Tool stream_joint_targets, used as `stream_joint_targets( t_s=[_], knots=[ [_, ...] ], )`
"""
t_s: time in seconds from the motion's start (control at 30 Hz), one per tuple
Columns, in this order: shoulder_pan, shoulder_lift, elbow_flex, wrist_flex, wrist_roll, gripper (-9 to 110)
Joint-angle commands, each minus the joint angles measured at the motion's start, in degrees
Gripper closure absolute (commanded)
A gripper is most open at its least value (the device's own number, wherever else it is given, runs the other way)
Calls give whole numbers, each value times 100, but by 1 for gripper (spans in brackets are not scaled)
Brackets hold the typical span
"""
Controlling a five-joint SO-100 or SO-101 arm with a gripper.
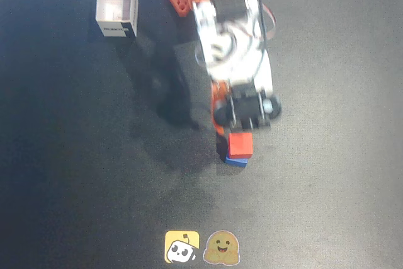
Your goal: Put the red cube on top of the blue cube.
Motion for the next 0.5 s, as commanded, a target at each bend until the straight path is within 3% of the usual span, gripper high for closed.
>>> stream_joint_targets(
  t_s=[0.0,0.47],
  knots=[
    [264,1274,439,176,-211,81],
    [958,4922,2399,1283,-510,81]
  ],
)
